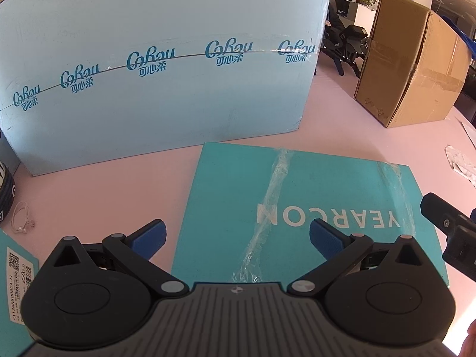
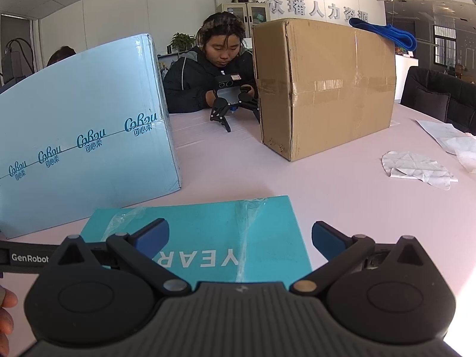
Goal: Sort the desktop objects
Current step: 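Lower both open grippers onto the edge of the teal YEARCON folder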
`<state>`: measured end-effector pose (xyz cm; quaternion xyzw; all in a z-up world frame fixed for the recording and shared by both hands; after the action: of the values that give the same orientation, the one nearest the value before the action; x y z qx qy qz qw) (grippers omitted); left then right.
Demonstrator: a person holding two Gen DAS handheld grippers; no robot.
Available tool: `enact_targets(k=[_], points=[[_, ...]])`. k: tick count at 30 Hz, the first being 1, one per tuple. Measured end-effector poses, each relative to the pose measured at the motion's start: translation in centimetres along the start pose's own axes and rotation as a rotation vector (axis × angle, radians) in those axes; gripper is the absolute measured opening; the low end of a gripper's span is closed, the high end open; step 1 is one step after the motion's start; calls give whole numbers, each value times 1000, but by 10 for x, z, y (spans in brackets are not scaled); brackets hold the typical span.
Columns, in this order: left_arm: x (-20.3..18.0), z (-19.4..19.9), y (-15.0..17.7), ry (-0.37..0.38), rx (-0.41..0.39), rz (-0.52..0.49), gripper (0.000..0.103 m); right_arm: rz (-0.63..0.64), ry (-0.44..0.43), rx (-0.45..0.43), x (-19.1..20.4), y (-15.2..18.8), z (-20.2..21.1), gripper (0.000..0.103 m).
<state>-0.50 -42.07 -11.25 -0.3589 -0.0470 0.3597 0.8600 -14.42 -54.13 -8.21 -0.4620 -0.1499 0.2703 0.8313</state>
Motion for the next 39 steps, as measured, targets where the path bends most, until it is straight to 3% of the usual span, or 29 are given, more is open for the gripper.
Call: enact_targets(k=[10, 21, 39], points=[[-2, -18, 4, 29, 12, -19, 103, 5, -1, 26, 10, 8, -18, 103], [-4, -28, 7, -18, 15, -37, 103, -6, 23, 82, 7, 19, -31, 103], [-4, -42, 9, -27, 28, -47, 103, 14, 43, 127, 11, 28, -46, 102]])
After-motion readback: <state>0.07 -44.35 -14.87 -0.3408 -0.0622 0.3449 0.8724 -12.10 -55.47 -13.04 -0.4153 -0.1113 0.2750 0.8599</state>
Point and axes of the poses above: each gripper's, at about its wrist camera, not at the fingertips, and z roughly against the way its jaws point, x to its left, y to its underside, the point moved 5 cm from there along -z, roughly the way its jaws point, and after that the axes turned 11 degrees about y, right-handed, at the moved point
